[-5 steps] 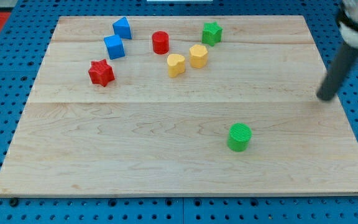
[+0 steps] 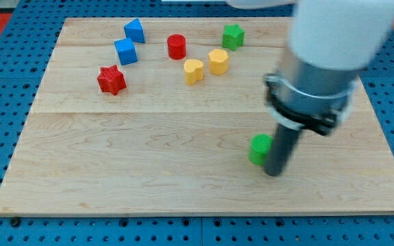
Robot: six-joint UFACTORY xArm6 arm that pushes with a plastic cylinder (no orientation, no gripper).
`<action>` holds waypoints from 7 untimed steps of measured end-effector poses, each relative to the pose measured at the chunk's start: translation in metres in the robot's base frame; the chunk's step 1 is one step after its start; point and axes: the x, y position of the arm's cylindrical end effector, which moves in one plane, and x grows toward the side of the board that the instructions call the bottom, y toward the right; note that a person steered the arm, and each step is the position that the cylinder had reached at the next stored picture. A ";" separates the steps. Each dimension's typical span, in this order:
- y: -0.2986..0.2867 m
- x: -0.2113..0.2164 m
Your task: Form a triangle with yellow blocks and green circle
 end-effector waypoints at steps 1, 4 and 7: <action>-0.029 -0.045; -0.004 -0.169; -0.042 -0.189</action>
